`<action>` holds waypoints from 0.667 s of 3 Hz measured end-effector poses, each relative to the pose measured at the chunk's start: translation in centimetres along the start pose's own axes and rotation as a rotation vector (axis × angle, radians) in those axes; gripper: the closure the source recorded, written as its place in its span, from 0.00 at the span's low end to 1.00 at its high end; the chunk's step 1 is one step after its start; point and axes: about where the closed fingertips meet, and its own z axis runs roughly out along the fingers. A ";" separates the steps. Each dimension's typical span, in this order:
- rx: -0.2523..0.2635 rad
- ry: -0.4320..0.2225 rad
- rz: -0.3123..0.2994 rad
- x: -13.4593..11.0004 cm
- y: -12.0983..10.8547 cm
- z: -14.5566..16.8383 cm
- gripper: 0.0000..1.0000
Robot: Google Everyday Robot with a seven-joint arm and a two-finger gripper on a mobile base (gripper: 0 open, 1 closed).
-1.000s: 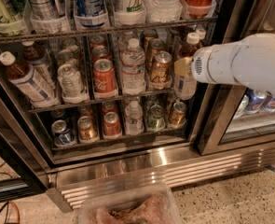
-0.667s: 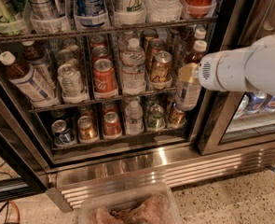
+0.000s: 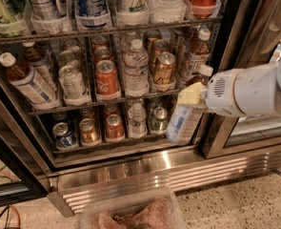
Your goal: Pick blue water bottle from middle shelf of fridge
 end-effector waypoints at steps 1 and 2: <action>-0.040 0.068 0.123 2.6 0.7 -1.2 1.00; -0.045 0.078 0.131 2.8 0.9 -1.2 1.00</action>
Offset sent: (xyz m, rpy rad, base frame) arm -0.0257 0.0046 -0.0036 0.0845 0.0975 -0.0234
